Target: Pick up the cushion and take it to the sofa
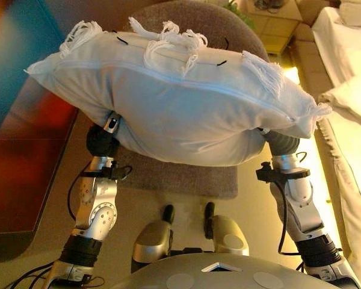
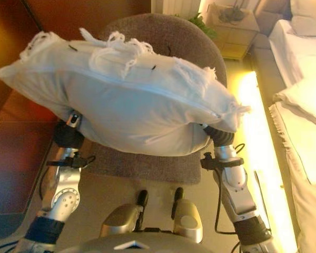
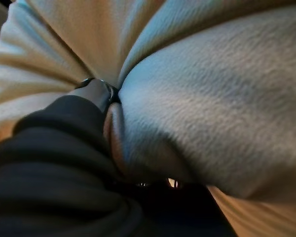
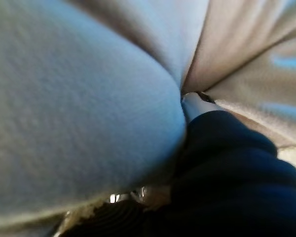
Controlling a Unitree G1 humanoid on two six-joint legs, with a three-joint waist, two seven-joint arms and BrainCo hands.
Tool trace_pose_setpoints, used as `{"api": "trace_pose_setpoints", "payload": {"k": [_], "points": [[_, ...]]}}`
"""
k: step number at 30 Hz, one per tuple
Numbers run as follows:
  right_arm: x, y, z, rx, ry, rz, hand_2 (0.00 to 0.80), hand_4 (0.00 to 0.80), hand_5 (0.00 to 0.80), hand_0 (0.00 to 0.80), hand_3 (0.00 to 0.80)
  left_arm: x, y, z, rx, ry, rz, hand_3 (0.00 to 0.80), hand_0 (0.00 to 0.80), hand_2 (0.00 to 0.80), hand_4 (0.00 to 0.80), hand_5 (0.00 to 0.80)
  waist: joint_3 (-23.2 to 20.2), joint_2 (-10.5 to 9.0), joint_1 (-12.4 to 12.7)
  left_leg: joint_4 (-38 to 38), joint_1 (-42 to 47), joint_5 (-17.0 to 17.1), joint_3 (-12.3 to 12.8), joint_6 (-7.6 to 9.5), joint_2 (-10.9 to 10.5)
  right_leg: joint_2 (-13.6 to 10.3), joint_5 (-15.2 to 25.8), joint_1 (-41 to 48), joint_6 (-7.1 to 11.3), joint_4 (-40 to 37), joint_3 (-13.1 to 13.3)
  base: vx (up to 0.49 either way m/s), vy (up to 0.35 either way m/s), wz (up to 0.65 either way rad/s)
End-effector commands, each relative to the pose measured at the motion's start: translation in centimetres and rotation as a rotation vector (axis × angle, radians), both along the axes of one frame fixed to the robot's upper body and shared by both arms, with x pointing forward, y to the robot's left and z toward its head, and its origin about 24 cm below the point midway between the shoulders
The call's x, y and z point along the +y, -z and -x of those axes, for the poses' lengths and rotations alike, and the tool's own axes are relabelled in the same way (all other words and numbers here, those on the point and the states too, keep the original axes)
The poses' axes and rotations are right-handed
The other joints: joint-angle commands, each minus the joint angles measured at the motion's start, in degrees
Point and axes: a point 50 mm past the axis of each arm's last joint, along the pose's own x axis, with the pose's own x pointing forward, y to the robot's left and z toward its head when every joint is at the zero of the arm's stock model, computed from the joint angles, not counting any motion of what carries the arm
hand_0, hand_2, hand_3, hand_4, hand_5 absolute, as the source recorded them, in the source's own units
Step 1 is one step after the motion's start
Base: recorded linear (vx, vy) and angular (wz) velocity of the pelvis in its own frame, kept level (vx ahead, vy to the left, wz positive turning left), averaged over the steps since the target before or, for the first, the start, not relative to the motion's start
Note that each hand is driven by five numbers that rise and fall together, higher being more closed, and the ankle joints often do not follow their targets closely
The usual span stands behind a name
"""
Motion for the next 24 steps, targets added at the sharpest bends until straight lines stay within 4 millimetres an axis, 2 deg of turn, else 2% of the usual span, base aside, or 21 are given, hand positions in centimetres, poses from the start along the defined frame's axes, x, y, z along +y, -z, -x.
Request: {"api": "trace_pose_setpoints", "payload": {"k": [1, 5, 7, 12, 15, 24], "points": [[1.1, -3.4, -0.9, -0.148, -0.079, 0.020, 0.800, 0.800, 0.800, 0.800, 0.800, -3.5, -2.9, 0.2, -0.183, 0.112, -0.044, 0.800, 0.800, 0.800, 0.800, 0.800, -6.17, -0.25, 1.12, 1.66, 0.56, -6.07, 5.20, -2.10, 4.16, 0.64, -2.17, 6.54, 1.32, -6.34, -2.95, 0.150, -0.081, 0.50], [0.7, -2.4, -1.6, -0.080, -0.056, 0.049, 0.800, 0.800, 0.800, 0.800, 0.800, -3.9, -1.7, -0.5, -0.102, 0.095, -0.058, 0.800, 0.800, 0.800, 0.800, 0.800, -7.00, -0.29, 1.33, 3.49, -0.57, -6.43, 8.79, -3.60, 5.18, 0.15, -2.00, 8.91, 0.54, -9.28, -5.49, 0.106, -0.046, 0.22], [0.7, -1.9, -2.0, -0.047, -0.050, 0.052, 0.800, 0.800, 0.800, 0.800, 0.800, -4.0, -1.3, -0.8, -0.084, 0.088, -0.075, 0.800, 0.800, 0.800, 0.800, 0.800, -7.30, -0.06, 1.30, 2.44, 0.02, -6.19, 9.45, -3.87, 5.53, 0.13, -1.77, 9.64, 0.62, -10.61, -6.06, 0.121, -0.006, 0.08], [1.0, 0.6, -3.6, 0.104, -0.025, 0.025, 0.800, 0.800, 0.800, 0.800, 0.800, -4.6, 0.1, -2.0, 0.015, 0.050, -0.147, 0.800, 0.800, 0.800, 0.800, 0.800, -8.91, 0.96, 1.07, -3.44, 3.71, -5.02, 10.36, -4.40, 6.71, 0.02, -1.26, 10.26, 1.33, -12.46, -6.41, 0.151, 0.025, -0.02], [1.5, 2.6, -4.5, 0.210, 0.006, 0.014, 0.800, 0.800, 0.800, 0.800, 0.800, -4.9, 1.6, -3.1, 0.113, 0.034, -0.213, 0.800, 0.800, 0.800, 0.800, 0.800, -9.71, 1.48, 0.65, -6.13, 5.54, -4.50, 10.93, -4.35, 7.02, 0.09, -1.29, 10.53, 1.75, -12.46, -6.39, 0.123, 0.014, -0.08], [2.7, 5.7, -6.4, 0.403, 0.086, -0.026, 0.800, 0.800, 0.800, 0.800, 0.800, -6.5, 3.7, -6.3, 0.248, 0.013, -0.391, 0.800, 0.800, 0.800, 0.800, 0.800, -10.66, 2.60, -1.68, -7.20, 7.69, -5.08, 12.53, -4.15, 6.96, 0.10, -1.62, 11.48, 2.19, -12.46, -6.18, 0.055, 0.021, -0.01]]}}
